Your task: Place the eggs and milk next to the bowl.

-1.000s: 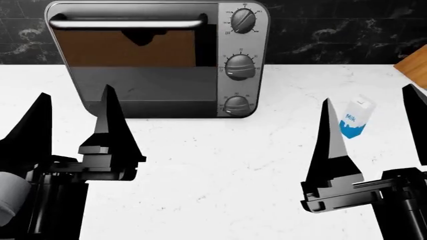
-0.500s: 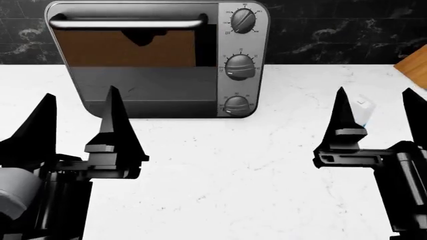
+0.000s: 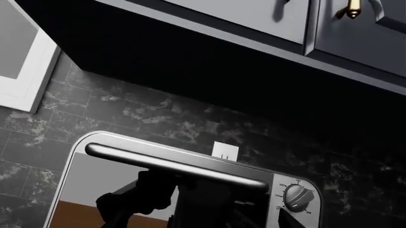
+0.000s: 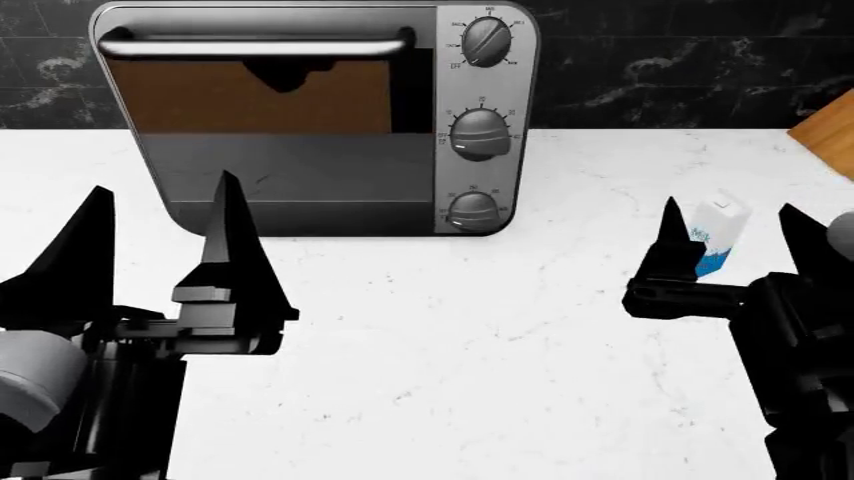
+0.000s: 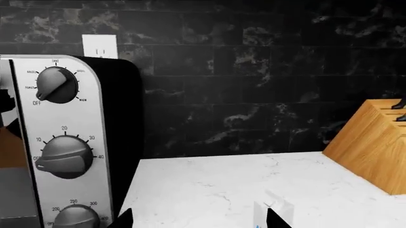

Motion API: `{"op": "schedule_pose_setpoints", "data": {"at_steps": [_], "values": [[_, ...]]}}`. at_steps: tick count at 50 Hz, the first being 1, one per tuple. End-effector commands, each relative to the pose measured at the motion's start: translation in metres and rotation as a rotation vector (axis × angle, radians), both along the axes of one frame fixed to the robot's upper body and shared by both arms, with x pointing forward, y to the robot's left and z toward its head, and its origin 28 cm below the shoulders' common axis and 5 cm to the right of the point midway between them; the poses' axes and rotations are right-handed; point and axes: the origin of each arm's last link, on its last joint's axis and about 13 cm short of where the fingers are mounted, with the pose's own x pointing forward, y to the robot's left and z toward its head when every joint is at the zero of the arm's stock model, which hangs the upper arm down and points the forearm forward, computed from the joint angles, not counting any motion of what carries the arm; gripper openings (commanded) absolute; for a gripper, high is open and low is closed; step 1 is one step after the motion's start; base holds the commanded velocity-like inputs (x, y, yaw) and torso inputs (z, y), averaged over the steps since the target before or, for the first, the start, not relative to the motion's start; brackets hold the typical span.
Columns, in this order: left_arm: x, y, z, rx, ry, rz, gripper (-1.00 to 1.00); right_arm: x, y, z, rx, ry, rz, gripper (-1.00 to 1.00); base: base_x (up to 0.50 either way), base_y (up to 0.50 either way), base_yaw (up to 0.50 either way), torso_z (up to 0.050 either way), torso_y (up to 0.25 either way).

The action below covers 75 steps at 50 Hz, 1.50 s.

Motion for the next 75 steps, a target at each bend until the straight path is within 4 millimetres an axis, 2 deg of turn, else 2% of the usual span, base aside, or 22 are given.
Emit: {"op": "schedule_pose_setpoints", "data": {"at_steps": [1,12,22,49,75], "values": [[0.0,0.0,0.0,0.0,-0.001,0.001,1.0,0.005,-0.001,-0.003,-0.003,0.041,-0.019,1.0,0.0,0.0,0.0,0.0,0.0],[0.001,0.0,-0.001,0.002,0.005,-0.005,1.0,0.016,-0.005,-0.012,0.027,0.052,-0.051,1.0,0.0,0.0,0.0,0.0,0.0],[0.001,0.0,-0.002,0.003,0.007,-0.003,1.0,0.013,-0.011,-0.013,0.034,0.051,-0.108,1.0,0.0,0.0,0.0,0.0,0.0],[0.003,0.0,-0.003,0.004,0.014,-0.006,1.0,0.05,-0.02,-0.002,0.021,0.145,-0.177,1.0,0.0,0.0,0.0,0.0,0.0],[0.005,-0.001,-0.006,0.008,0.022,-0.004,1.0,0.078,-0.037,-0.021,0.077,0.217,-0.24,1.0,0.0,0.0,0.0,0.0,0.0]]}}
